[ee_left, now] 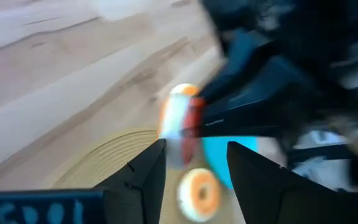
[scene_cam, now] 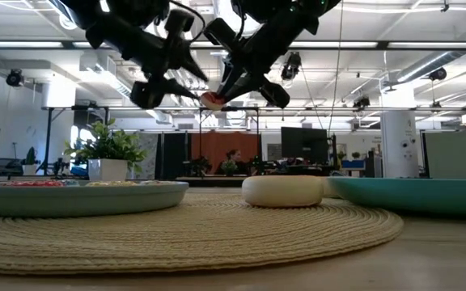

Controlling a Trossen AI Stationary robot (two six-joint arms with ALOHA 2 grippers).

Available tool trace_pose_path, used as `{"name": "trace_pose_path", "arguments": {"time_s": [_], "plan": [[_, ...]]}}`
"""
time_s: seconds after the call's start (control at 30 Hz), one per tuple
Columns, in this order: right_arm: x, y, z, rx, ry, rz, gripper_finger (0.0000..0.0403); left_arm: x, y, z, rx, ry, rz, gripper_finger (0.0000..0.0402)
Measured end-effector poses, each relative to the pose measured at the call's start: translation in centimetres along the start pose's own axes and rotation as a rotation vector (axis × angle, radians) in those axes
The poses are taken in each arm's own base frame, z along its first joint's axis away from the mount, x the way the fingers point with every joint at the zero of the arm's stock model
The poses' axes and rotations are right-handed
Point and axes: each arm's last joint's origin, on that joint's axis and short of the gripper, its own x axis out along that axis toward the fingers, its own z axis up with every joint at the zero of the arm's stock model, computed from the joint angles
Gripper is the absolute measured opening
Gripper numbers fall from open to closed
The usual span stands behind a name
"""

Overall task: Pick & Place donuts
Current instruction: Put the small orange donut on the blue plate

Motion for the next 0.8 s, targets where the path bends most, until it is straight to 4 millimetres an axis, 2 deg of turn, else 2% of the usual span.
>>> {"name": "trace_pose_path", "arguments": {"time_s": [0.17,0.47,0.8], "plan": [[-0.1,0.0,0.0,-0.001,-0.003,0.004,0.0013,0.2,0.7,-0.4,0.009,0.023,0.078,0.0147],[-0.1,0.1,0.0,-0.005,-0.005,0.007,0.0013,0.2,0.3,0.0,0.017,-0.015,0.039,0.0147],[-0.1,0.2,0.1,-0.008,-0.014,0.020,0.0013,1.9,0.7,0.0,0.016,-0.003,0.031,0.0147]]}}
